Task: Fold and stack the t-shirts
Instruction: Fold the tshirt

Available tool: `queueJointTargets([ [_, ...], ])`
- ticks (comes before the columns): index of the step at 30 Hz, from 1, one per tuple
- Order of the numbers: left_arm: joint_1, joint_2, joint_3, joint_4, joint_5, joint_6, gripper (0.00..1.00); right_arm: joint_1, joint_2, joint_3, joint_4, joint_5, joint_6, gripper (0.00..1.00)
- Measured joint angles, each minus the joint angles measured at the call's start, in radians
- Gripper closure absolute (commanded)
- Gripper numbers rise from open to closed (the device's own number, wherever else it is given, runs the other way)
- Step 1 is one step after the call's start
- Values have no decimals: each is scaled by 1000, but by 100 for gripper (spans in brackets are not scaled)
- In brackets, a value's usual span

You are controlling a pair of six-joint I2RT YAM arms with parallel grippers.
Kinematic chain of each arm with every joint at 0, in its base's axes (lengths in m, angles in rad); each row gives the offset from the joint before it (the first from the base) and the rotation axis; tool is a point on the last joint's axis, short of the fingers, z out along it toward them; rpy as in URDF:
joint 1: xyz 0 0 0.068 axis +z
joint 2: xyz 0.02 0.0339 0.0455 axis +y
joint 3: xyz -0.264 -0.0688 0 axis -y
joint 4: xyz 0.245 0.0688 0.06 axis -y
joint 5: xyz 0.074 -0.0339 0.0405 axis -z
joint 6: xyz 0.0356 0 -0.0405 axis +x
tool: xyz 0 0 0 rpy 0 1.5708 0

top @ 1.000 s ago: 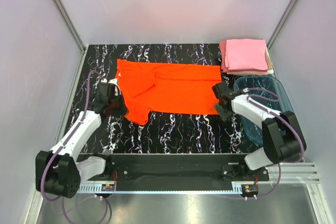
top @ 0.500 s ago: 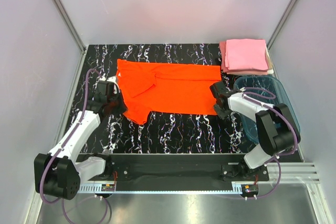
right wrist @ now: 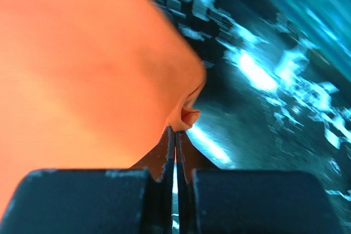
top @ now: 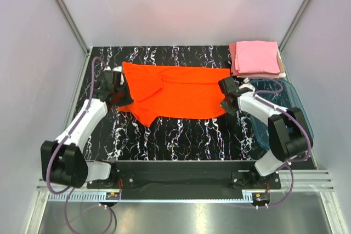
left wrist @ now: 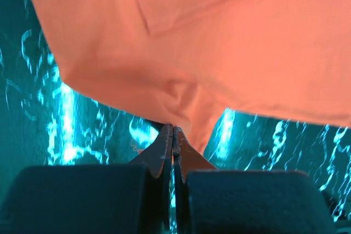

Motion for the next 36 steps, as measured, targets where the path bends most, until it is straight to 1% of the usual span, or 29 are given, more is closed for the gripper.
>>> queueJointTargets([
  [3, 12, 68, 74, 5, -2, 0, 100, 0, 29, 72, 12, 0, -69, 100],
  [7, 39, 169, 170, 3, 11, 13, 100, -6, 116, 164, 32, -10, -158, 100],
  [14, 91, 335, 323, 0, 20, 39, 100, -32, 210, 257, 29, -11, -274, 100],
  [20, 105, 446, 422, 3, 39, 39, 100, -77, 227, 314, 29, -10, -328, 100],
  [30, 107, 603, 595, -5, 38, 46, 100, -113, 263, 383, 30, -11, -376, 100],
  [36, 114, 654, 644, -12, 38, 46, 100, -136, 293, 387, 28, -11, -392, 100],
])
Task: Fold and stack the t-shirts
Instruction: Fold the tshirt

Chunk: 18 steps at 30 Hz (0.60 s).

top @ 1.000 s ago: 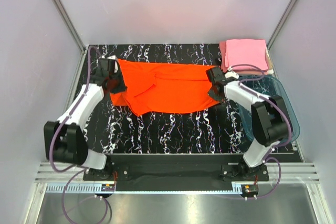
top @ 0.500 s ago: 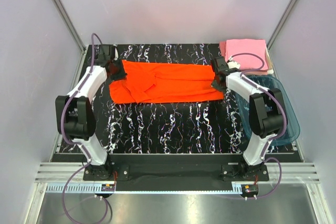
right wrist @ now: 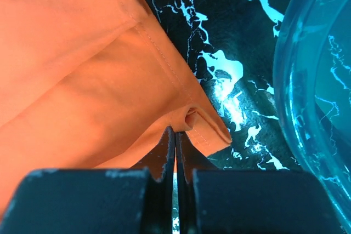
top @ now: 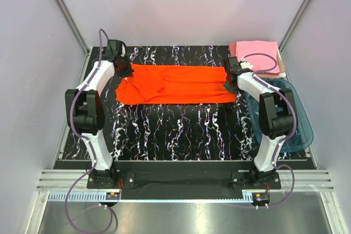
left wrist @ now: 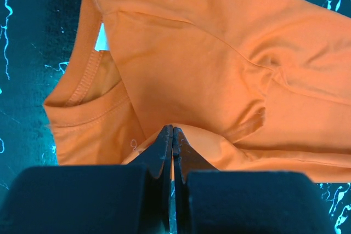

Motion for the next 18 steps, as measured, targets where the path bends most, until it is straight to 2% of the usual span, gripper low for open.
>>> queueJointTargets([
  [18, 53, 48, 82, -17, 0, 0, 100, -10, 25, 77, -1, 1, -35, 100],
])
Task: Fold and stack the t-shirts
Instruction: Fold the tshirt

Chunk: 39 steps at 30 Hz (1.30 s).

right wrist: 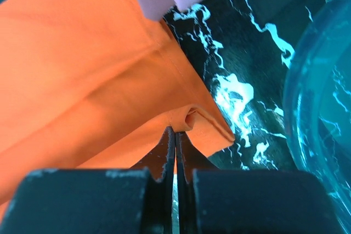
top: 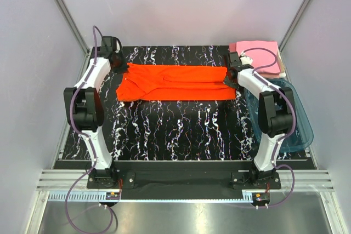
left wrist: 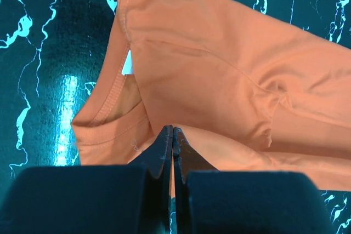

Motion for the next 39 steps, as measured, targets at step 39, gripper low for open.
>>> queueJointTargets([
  [39, 1, 245, 228, 38, 69, 26, 100, -27, 160, 128, -1, 45, -29, 90],
])
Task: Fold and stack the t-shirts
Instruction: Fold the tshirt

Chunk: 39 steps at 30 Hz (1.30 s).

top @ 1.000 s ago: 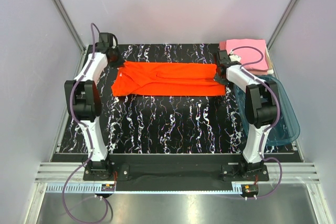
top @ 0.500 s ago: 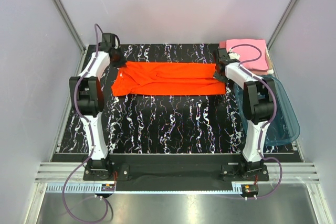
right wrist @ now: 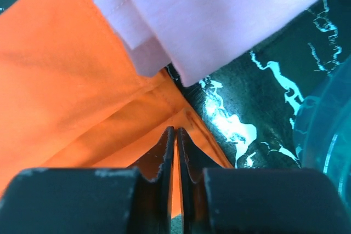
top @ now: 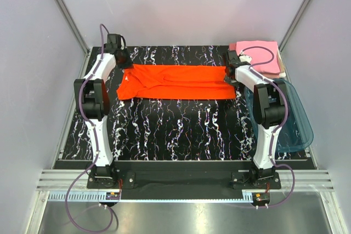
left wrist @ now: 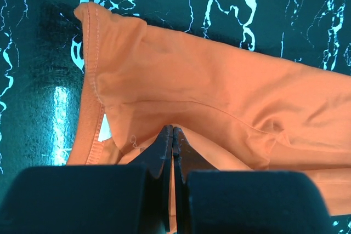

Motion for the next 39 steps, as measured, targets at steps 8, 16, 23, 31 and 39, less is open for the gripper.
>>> queueJointTargets([
  [8, 0, 16, 0, 3, 6, 0, 100, -3, -18, -14, 30, 10, 1, 84],
  [16, 0, 24, 0, 4, 16, -7, 100, -3, -47, -42, 30, -8, 30, 86],
  [23, 0, 37, 0, 39, 53, -16, 100, -3, -53, -46, 31, -44, 58, 91],
  [31, 0, 61, 9, 152, 179, -18, 100, -3, -53, -46, 39, -72, 58, 90],
  [39, 0, 111, 45, 207, 238, -15, 80, -3, -53, -46, 47, -114, 58, 84],
])
